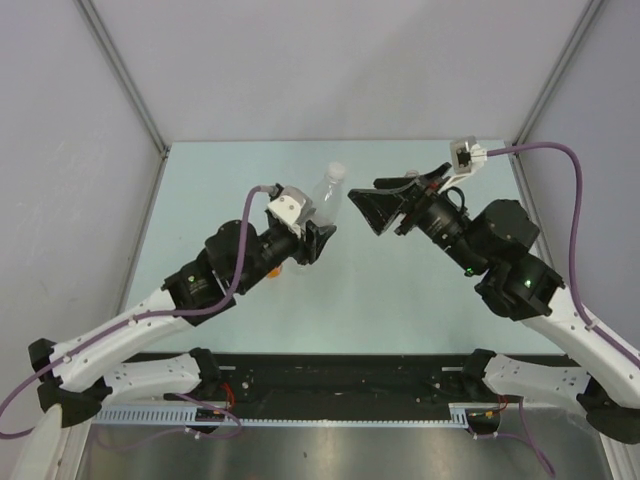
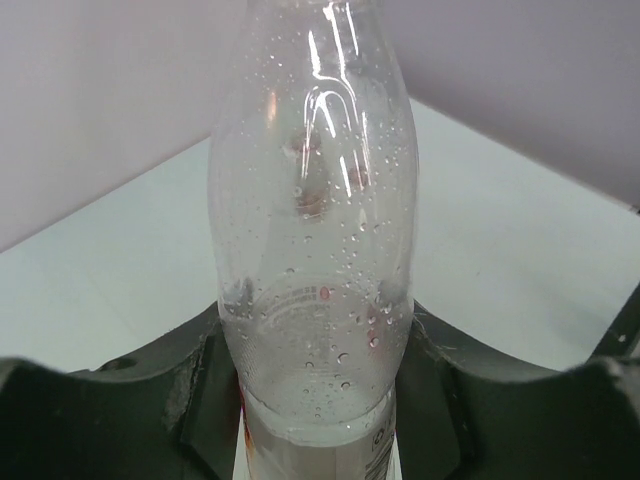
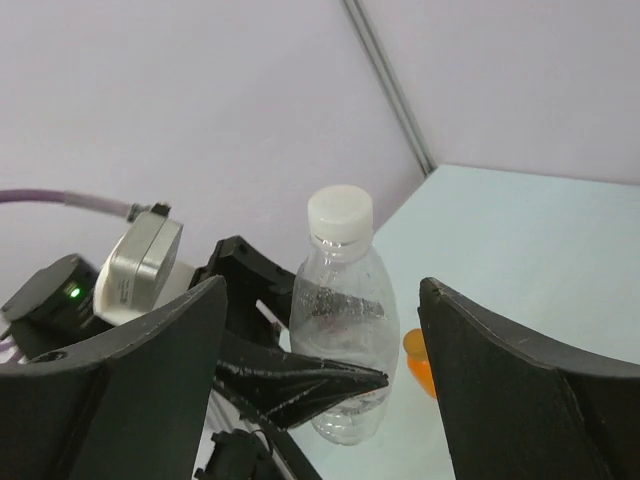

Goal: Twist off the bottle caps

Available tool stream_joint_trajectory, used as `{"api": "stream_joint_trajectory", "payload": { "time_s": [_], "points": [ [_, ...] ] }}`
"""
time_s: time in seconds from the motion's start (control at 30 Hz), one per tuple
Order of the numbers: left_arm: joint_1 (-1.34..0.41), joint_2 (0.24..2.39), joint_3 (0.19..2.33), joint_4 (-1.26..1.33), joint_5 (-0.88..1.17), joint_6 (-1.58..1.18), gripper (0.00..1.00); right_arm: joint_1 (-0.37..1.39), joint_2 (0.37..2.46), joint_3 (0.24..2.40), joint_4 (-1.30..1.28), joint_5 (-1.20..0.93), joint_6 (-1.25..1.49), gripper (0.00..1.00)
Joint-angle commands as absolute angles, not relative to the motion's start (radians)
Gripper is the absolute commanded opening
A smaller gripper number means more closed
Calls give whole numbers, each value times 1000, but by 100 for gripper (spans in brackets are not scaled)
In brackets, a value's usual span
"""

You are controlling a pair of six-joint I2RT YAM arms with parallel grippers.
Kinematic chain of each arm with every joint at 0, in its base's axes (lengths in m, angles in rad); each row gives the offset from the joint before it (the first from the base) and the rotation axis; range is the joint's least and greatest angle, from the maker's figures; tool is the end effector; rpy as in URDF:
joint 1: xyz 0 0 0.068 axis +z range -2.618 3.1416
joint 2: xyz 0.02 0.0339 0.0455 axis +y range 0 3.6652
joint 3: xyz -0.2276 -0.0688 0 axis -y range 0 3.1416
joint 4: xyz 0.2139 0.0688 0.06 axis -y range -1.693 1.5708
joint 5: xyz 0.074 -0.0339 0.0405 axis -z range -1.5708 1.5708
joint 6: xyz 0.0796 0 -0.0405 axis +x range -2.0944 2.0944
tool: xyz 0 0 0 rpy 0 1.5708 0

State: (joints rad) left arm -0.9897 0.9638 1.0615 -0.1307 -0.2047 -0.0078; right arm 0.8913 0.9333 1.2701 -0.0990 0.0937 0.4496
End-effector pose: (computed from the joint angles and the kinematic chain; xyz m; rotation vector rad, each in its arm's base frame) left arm 0.1502 -0.1993 0.3760 0.6253 1.5129 -0.6070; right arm 0.1412 0.1630 0.4598 -0.2273 1.3966 1.0639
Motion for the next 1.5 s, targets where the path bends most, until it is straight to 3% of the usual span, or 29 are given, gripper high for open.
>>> {"api": "stream_joint_trajectory", "payload": {
  "time_s": [0.0,0.23,0.93,1.27,1.47],
  "points": [
    [-1048,982,1048,-133,-428,77,0,939,971,1310,-86,299,477,81],
    [-1066,996,1025,-83,-505,63,0,968,997,1310,-77,373,500,80],
    [-1123,1009,1022,-95,-454,78,0,969,1072,1316,-26,345,494,73],
    [-1146,1019,1016,-89,-460,94,0,969,1081,1319,-14,350,489,58],
    [-1154,1019,1014,-83,-465,98,0,968,1083,1319,-18,348,488,37]
  ]
}}
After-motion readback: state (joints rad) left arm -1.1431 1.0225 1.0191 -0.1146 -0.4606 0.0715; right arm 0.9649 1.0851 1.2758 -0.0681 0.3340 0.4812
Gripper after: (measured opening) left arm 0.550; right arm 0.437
